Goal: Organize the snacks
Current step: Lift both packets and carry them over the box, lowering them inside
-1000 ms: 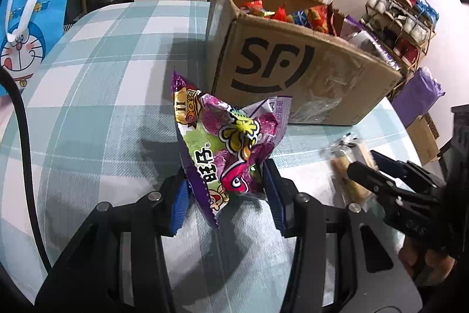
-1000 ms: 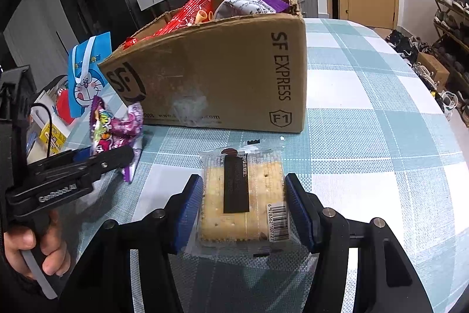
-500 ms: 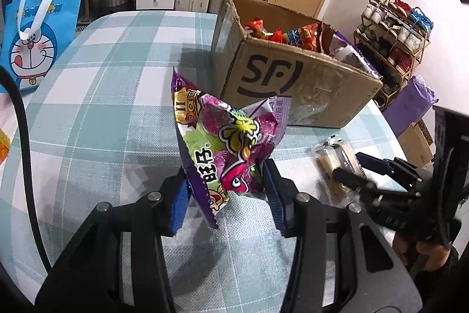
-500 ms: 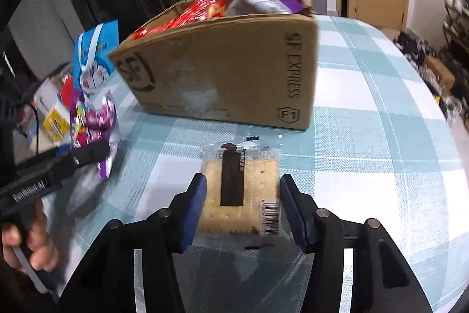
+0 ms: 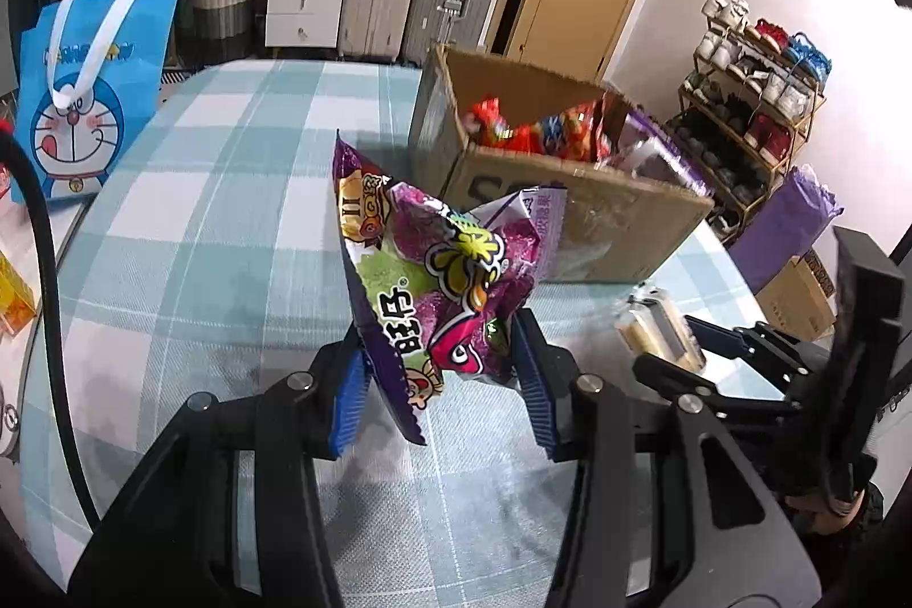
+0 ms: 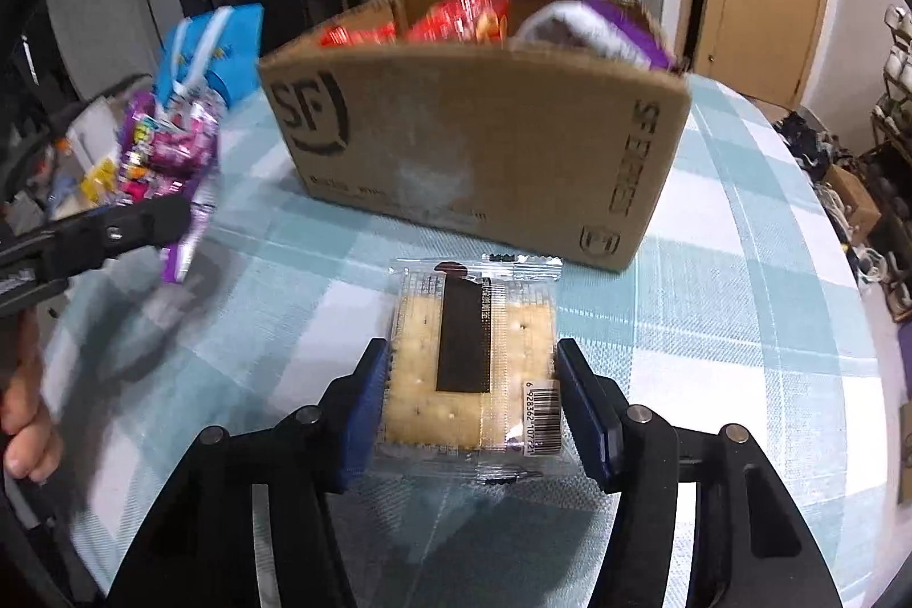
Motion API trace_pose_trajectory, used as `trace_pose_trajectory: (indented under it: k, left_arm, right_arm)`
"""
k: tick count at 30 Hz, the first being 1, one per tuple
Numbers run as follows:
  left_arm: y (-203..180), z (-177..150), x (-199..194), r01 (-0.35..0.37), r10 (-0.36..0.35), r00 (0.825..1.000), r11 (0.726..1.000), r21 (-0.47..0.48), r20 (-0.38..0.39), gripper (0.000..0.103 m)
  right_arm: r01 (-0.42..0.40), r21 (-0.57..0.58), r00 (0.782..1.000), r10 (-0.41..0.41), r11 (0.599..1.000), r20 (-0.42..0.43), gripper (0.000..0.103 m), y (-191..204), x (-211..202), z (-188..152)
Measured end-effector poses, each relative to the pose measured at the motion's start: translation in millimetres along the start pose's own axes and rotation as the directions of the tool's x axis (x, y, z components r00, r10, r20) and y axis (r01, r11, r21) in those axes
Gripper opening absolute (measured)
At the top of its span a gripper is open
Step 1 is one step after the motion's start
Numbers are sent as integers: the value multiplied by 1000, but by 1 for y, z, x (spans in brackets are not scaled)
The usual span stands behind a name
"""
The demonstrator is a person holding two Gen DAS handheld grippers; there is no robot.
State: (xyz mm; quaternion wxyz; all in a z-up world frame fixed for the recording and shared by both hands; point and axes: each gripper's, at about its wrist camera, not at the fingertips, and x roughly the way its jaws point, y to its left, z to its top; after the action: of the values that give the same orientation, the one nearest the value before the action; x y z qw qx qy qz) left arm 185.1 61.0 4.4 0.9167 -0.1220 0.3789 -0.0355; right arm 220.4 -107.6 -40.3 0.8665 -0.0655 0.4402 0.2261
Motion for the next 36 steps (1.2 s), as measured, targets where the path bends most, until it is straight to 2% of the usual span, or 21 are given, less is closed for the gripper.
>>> trace_pose_trajectory:
  k: [8,15,21,25,27,36]
  left_arm:
    - [-12,22,-22,34,-35,998,999,26,51,44]
    - [-32,43,-35,30,-35,996,997,67,87,44]
    - [-42,63,-41,35,-42,994,996,79,100,44]
    - [-47,78,-43,37,-46,993,995,92,105,44]
    - [-52,89,-39,18,-30,993,994,106,111,44]
    - [-53,121,-22,26,-37,994,994,106,107,44]
  right_arm:
    - [-29,-7,989,30,1000,147,58,-7,-55,19]
    - [-47,3,972,45,999,230,58,-12,-82,57]
    - [-78,3,961,74,997,265,58,-20,-106,83]
    - [-66,-10,958,66,998,278,58,-21,-113,101]
    - [-57,-7,956,57,998,286,58,-22,-114,108]
    - [-63,13,952,56,998,300,58,-35,-110,144]
